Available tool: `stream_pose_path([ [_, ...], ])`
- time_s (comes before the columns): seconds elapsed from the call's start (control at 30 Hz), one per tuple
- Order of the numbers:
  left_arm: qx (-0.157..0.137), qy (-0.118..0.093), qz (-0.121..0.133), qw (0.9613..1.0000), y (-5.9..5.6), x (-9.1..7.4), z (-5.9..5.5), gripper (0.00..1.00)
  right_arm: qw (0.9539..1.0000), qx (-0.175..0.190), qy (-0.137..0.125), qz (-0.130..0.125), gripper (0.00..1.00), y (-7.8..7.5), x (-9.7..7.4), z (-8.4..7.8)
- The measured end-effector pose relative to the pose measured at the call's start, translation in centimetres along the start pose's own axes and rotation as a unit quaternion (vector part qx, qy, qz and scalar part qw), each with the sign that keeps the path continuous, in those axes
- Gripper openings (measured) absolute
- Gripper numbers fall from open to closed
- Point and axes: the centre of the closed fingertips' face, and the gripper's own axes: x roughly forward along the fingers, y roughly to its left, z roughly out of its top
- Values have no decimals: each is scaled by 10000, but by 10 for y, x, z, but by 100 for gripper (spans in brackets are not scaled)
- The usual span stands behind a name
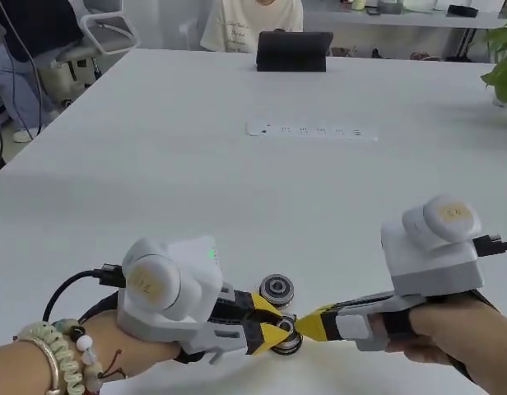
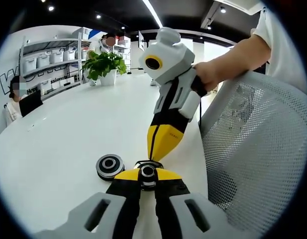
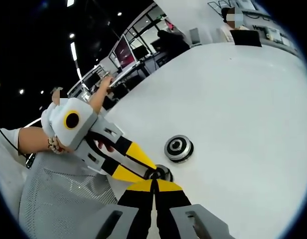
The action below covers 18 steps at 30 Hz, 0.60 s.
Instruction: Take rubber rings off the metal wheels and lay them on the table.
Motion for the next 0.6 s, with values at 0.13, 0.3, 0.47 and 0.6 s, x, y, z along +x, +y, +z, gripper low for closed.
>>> stream_pose_path([
  [0.13,-13,-3,15,10000,0,0,0,5,9990,66,-254,355,0,16,2,11],
  [0.3,-24,-4,29,10000,0,1,1,5,9986,-46,-396,333,0,23,-2,21],
  [0.47,-144,-36,35,9999,0,1,1,5,9992,-2,-357,152,0,14,-3,19],
  [0.6,-141,-31,35,9999,0,1,1,5,9997,98,-208,-70,0,3,-3,12],
])
